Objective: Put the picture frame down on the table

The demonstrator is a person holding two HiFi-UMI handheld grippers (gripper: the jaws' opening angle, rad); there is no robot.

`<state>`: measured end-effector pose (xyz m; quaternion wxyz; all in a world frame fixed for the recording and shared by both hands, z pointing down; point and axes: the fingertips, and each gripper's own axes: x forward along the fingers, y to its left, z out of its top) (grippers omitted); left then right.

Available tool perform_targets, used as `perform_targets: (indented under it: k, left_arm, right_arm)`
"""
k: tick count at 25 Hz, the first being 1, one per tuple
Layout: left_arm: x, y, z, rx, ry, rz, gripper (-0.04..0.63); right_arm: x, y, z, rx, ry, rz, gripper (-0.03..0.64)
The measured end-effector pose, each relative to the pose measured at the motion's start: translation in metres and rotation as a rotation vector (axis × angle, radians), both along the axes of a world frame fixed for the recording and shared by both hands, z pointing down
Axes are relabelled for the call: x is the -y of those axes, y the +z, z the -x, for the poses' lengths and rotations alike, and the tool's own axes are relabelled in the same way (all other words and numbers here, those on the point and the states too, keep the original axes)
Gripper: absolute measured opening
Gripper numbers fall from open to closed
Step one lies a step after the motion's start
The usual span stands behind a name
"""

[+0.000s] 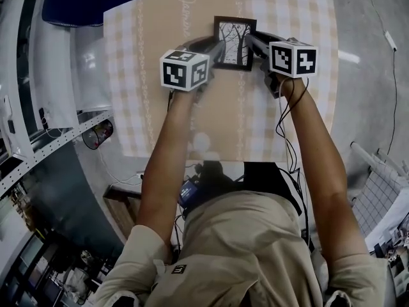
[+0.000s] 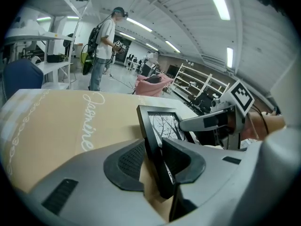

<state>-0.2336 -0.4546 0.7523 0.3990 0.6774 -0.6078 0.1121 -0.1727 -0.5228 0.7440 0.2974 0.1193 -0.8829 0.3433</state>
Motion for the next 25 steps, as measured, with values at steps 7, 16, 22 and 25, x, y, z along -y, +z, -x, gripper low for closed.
perform_targets:
  k: [7,16,22,25]
  left_arm:
    - [0.002,0.006,0.003,0.066,-0.025,0.001,0.117]
    - [0.001,0.01,0.003,0.166,-0.026,0.012,0.104]
    - [0.0,0.005,0.004,0.188,-0.034,0.007,0.097]
    - [-0.002,-0.001,0.005,0.19,-0.032,0.0,0.091]
  right_arm:
    - [0.004,0.013,0.001,-0.07,0.005,-0.109,0.115]
    - [0.004,0.021,0.001,-0.167,-0.028,-0.242,0.115]
    - [0.005,0.021,0.003,-0.191,-0.05,-0.292,0.121]
    - [0.004,0.02,0.001,-0.192,-0.033,-0.292,0.12]
